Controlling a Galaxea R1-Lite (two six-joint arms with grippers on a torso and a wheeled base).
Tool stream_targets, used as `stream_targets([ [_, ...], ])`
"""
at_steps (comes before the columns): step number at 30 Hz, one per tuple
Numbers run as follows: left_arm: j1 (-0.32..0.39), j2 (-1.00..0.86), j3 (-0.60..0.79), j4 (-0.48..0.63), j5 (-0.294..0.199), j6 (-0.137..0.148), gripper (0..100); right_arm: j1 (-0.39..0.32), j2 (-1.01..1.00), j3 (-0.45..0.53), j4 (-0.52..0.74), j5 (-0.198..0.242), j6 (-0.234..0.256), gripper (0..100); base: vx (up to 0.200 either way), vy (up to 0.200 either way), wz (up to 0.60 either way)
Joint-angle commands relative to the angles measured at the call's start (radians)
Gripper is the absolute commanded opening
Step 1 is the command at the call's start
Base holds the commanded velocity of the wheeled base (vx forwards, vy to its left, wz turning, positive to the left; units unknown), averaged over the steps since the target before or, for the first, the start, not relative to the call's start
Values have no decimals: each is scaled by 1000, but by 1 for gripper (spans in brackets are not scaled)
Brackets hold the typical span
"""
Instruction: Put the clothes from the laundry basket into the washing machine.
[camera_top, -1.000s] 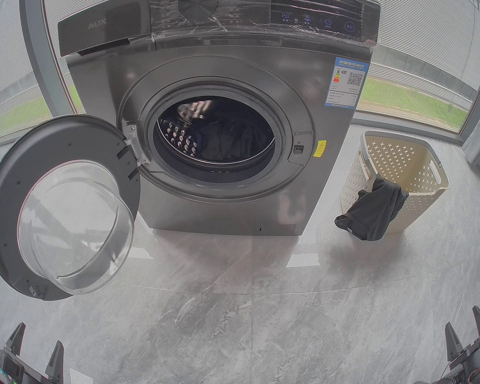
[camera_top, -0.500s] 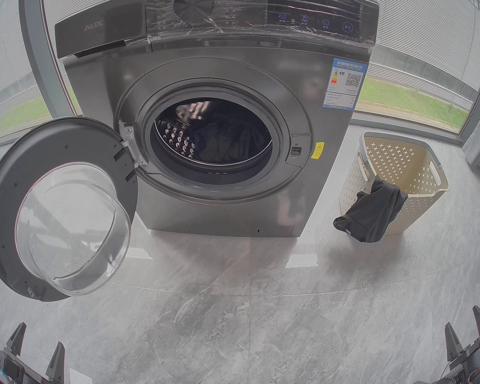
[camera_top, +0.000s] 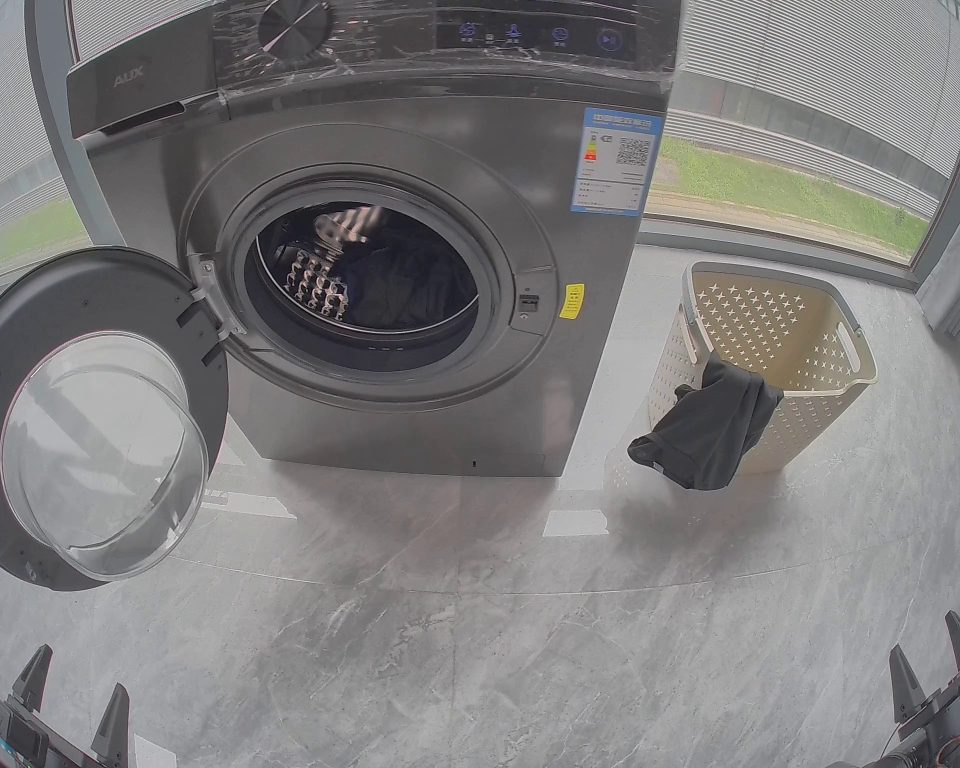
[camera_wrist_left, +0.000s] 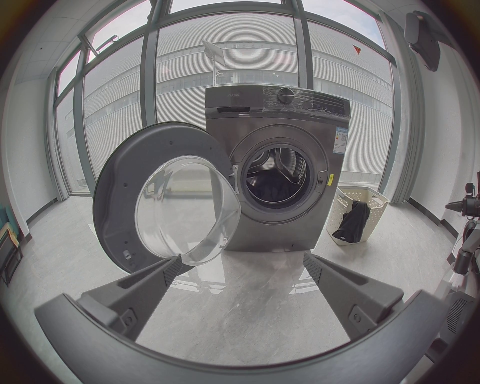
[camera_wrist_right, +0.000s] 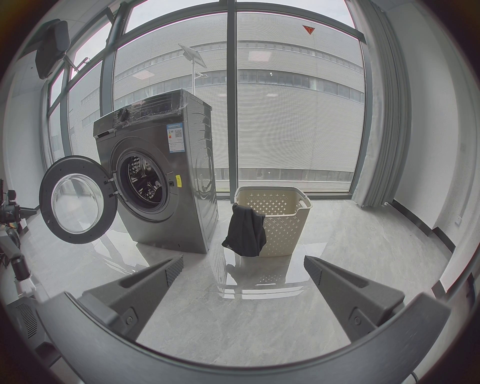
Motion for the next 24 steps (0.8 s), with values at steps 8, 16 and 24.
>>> stream_targets([
  [8,-2,-6,14,0,-3,-2,100,0,-9,18,0,0,-1,100,0,-200,0],
  [16,-2,-6,14,0,1,-27,100,0,-9,18,2,0,-1,100,0,-150,0],
  [24,-2,-6,14,0,3,-35,100,0,-9,16,0,0,-1,100,0,0,0],
])
